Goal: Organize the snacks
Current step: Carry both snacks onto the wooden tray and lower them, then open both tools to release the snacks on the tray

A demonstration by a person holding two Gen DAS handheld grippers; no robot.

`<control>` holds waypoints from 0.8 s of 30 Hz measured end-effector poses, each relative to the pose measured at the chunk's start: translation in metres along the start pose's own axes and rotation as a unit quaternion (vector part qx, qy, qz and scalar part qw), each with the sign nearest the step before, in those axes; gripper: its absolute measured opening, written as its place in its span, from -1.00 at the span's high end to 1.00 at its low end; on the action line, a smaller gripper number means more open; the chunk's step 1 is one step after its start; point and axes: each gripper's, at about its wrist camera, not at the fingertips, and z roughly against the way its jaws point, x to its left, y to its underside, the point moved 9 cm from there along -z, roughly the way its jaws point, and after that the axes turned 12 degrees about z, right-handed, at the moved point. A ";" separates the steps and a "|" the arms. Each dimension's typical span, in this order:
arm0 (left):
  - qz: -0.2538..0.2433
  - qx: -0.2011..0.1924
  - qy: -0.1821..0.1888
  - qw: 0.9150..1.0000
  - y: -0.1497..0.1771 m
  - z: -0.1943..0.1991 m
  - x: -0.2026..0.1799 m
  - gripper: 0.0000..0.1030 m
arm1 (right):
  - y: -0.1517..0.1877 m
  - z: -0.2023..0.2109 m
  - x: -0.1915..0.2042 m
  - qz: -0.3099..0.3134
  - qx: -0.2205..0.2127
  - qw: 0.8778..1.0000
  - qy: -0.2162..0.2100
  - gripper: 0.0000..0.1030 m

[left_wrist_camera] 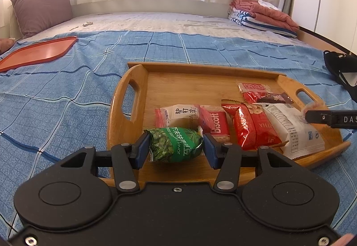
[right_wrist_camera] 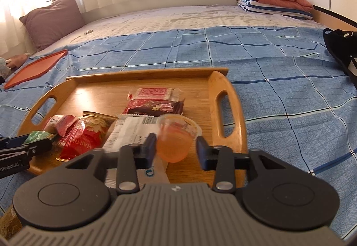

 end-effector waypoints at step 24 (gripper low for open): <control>-0.035 -0.023 0.028 0.999 -0.002 0.074 -0.010 -0.71 | 0.006 0.065 0.006 0.011 -0.017 1.000 -0.006 -0.06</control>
